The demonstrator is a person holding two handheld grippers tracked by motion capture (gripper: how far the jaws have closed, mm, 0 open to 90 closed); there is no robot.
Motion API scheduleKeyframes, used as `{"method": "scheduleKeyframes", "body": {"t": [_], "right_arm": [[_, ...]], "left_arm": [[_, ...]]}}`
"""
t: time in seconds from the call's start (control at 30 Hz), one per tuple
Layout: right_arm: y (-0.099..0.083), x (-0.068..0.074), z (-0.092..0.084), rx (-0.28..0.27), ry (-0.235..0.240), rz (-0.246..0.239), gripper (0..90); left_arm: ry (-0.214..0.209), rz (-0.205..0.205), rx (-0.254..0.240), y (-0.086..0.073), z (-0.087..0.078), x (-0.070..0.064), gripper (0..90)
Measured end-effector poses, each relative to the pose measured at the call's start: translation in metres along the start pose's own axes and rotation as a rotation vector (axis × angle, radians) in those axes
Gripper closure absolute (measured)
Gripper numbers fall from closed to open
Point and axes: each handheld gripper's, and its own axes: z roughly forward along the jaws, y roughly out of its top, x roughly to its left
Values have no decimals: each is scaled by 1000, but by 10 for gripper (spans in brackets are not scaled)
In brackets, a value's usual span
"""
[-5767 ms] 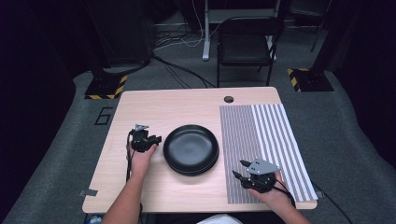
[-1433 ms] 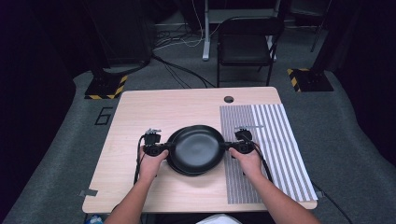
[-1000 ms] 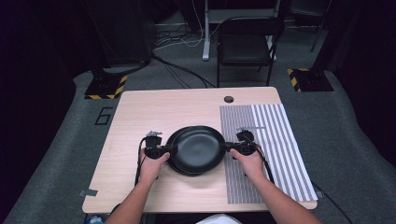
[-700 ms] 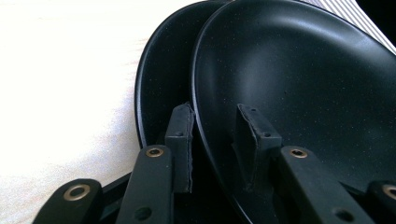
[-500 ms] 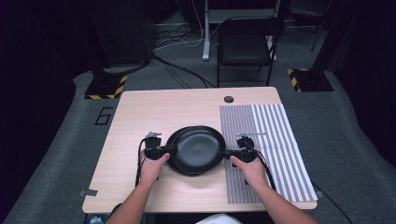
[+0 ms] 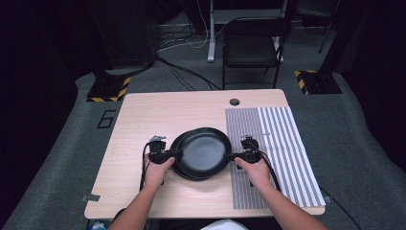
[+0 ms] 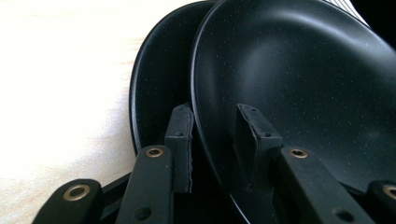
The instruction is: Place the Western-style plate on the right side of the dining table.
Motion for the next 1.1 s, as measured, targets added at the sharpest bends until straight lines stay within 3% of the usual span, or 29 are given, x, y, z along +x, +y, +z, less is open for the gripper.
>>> {"method": "scheduleKeyframes", "body": {"t": [0.1,0.2,0.37,0.53,0.73,0.97,1.1], "right_arm": [[4,-5,2,-16,5,18,695],[7,-6,5,-31,-13,6,693],[11,-7,9,-61,-26,14,710],[12,-9,8,-70,-14,39,729],[13,-7,4,-82,-9,23,743],[15,-8,0,-76,4,25,752],[15,-9,-3,-82,18,36,767]], "left_arm": [[-5,-7,0,0,0,0,675],[-6,-52,4,0,0,1,684],[13,-62,7,2,-2,-1,701],[33,-42,8,5,-3,-4,701],[49,-12,-9,10,-7,-9,715],[66,40,28,19,-9,-15,712],[73,52,18,22,-11,-17,723]]}}
